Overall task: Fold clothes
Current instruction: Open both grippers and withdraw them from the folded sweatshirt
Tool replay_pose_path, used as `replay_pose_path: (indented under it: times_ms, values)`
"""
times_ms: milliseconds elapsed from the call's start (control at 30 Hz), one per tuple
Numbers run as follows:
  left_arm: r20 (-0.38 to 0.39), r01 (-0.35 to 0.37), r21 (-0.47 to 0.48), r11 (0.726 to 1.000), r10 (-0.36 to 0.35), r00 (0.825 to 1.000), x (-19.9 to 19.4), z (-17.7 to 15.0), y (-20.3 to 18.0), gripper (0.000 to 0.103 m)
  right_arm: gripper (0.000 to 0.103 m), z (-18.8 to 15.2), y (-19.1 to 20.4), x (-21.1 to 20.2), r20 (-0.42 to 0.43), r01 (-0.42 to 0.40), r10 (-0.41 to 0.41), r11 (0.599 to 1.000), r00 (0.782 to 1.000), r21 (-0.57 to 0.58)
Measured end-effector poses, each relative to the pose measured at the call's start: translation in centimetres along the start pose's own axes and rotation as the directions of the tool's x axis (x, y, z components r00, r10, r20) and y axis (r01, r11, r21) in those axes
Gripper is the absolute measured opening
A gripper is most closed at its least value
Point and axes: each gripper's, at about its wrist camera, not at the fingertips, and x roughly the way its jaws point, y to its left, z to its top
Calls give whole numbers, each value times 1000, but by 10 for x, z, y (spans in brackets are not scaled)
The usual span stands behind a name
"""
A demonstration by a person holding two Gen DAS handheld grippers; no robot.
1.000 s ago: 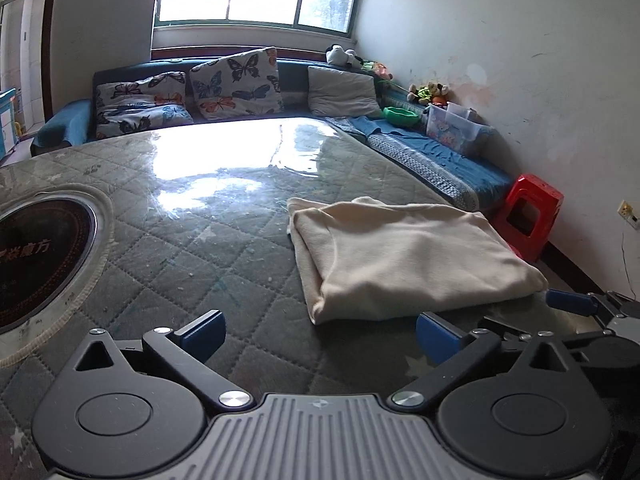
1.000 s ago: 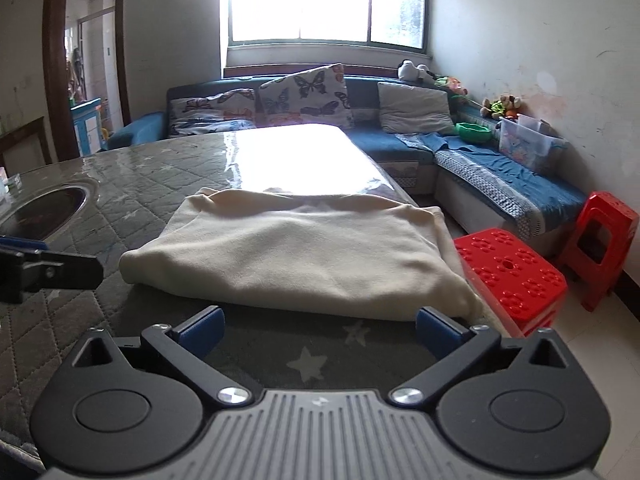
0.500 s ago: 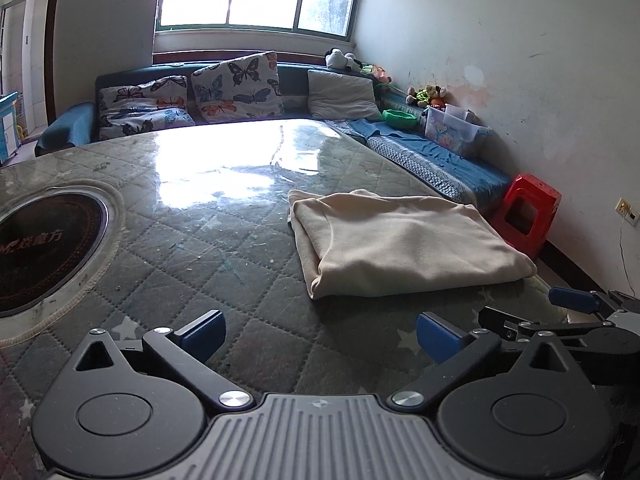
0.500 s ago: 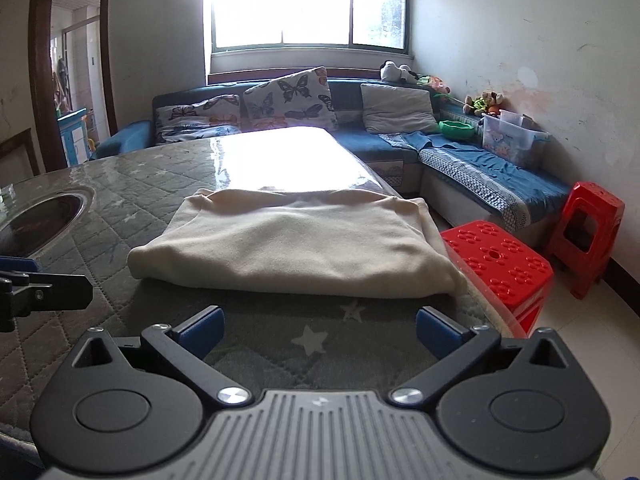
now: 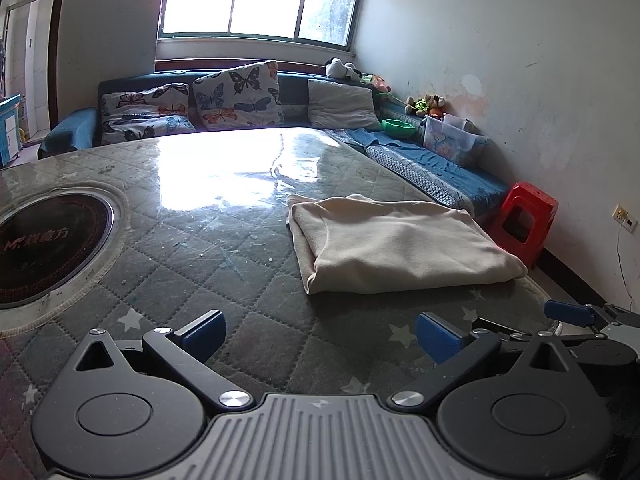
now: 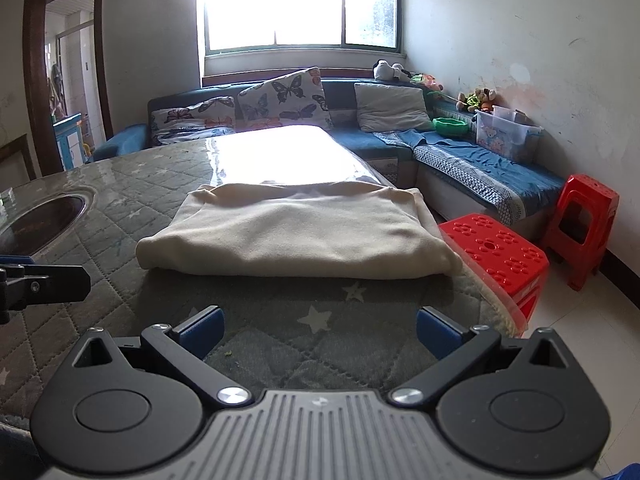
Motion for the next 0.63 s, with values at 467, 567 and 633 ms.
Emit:
replay_pose_path:
  times_ms: [467, 567, 633]
  values:
    - [-1, 5, 8, 1000, -5, 1000, -5, -5, -2, 103, 103, -5, 4, -6, 8, -6, 6, 1000, 1000, 6]
    - [7, 1, 13, 1000, -1, 1000, -7, -6, -4, 103, 103, -5, 3, -8, 10, -7, 7, 1000, 1000, 8]
    - [10, 1, 15, 1000, -1, 1000, -7, -6, -5, 103, 103, -5, 3, -8, 13, -9, 9, 1000, 1000, 8]
